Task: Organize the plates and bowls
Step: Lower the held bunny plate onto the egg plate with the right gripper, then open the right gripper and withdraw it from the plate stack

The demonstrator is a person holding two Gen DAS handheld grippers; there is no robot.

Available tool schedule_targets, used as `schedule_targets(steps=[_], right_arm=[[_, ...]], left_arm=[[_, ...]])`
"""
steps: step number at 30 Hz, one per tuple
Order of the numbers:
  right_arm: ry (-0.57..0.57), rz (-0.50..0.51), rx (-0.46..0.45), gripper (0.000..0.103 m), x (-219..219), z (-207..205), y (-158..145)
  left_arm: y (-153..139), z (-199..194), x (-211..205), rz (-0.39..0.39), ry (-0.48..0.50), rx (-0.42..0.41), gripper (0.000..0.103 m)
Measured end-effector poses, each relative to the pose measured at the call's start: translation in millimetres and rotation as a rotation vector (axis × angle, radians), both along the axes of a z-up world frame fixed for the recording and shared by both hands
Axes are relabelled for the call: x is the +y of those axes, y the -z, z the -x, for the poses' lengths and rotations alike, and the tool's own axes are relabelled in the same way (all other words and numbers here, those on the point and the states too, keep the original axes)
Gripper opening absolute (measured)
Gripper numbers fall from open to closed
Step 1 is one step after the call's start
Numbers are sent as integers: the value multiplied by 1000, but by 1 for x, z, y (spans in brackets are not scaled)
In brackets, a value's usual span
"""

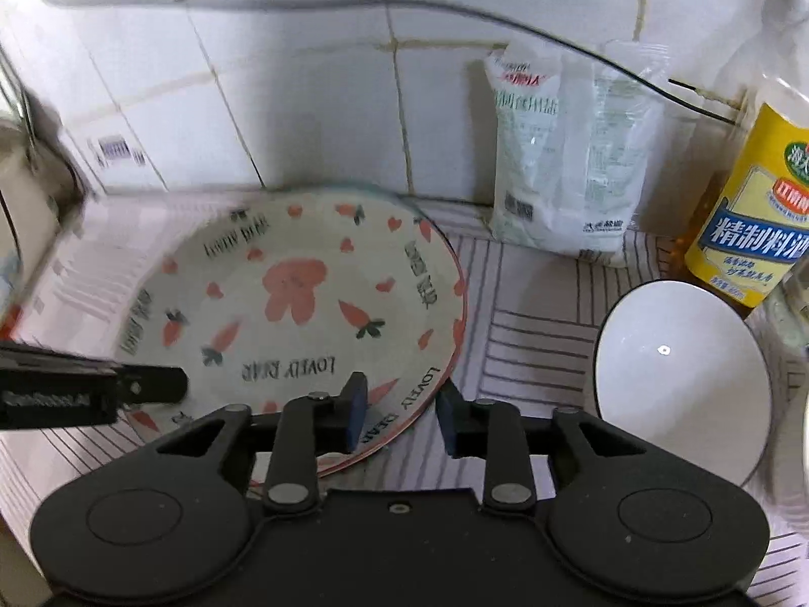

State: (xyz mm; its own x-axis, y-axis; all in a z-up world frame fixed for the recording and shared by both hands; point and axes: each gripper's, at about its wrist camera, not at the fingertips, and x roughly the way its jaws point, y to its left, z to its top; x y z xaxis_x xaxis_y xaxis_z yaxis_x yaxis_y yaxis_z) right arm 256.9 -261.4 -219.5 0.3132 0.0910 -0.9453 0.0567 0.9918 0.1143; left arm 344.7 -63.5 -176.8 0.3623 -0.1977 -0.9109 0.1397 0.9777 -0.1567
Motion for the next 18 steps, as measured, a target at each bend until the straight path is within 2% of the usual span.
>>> schedule_targets(steps=[2,5,9,11,18], right_arm=[[-15,31,-2,38,4,3,2],[-19,23,-21,38,2,5,3],[-34,43,-59,39,6,8,3],[-38,50,-83,40,7,10,3],[-90,117,-186,42,16,26,2]], left_arm=[[2,-1,1,-3,-14,10,27],[5,-6,5,17,-38,41,27],[5,-7,0,-8,-36,45,27],[3,-5,1,10,-33,50,27],[-14,29,3,21,29,-37,27]])
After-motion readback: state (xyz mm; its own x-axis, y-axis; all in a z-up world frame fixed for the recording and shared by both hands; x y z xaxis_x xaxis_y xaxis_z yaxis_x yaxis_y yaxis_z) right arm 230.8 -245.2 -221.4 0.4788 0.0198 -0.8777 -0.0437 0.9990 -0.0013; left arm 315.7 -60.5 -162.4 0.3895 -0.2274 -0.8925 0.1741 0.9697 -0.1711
